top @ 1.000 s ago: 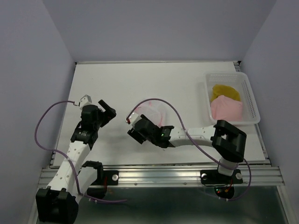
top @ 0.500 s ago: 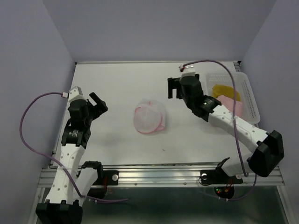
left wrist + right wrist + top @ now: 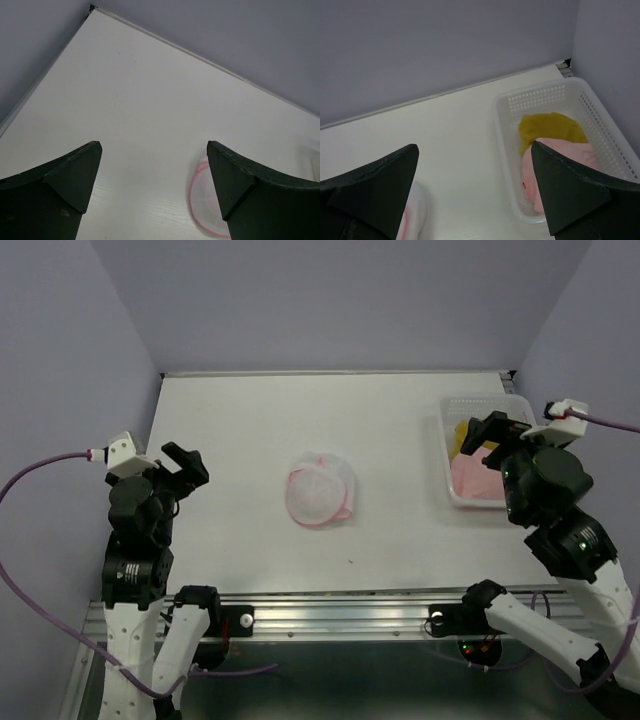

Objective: Unzip the laundry bag and remove the bra

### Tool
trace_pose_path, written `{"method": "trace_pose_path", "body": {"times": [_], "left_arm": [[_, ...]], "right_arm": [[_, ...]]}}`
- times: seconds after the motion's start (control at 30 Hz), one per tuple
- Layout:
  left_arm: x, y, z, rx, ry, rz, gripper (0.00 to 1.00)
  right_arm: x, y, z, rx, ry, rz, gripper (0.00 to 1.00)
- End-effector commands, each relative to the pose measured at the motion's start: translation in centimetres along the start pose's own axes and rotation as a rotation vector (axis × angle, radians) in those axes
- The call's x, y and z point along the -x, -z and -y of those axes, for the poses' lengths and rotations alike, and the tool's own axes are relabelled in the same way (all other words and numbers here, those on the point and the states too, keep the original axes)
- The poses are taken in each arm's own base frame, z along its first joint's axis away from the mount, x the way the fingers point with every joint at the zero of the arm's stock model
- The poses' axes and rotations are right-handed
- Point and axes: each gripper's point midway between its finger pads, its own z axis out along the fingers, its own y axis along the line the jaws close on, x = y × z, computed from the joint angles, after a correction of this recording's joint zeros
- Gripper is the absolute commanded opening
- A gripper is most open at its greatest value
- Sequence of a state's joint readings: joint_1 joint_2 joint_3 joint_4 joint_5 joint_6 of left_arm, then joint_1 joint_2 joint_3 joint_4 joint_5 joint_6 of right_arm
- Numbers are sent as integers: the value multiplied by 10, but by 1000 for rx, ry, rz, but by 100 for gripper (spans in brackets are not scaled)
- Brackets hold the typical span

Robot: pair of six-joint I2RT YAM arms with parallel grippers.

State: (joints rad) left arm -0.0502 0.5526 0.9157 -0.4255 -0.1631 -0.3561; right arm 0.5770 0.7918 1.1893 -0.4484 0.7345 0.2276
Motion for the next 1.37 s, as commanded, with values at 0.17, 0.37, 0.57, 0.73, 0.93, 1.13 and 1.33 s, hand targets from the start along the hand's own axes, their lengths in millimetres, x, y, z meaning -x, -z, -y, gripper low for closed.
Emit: {"method": "trace_pose_path", "body": {"times": [0.17, 0.37, 0.57, 0.73, 0.93, 1.13, 1.33], "left_arm": [[62, 72, -2, -20, -49, 181, 99], [74, 101, -14, 13, -61, 238, 99], [74, 114, -17, 9, -64, 257, 99], [61, 106, -19, 9, -52, 223, 99], [61, 104, -16, -4, -41, 230, 99], [56, 95, -9, -33, -37, 204, 99], [50, 87, -8, -36, -40, 182, 99]], "right_arm": [[49, 74, 59, 32, -28, 129, 100], [62, 97, 73, 78, -56, 192, 100], [60, 102, 74, 101, -45, 204, 100], [56, 99, 68, 124, -43, 208, 100], [57, 97, 64, 133, -37, 208, 100], [56, 99, 65, 140, -32, 211, 100], [55, 97, 64, 135, -20, 211, 100]]}}
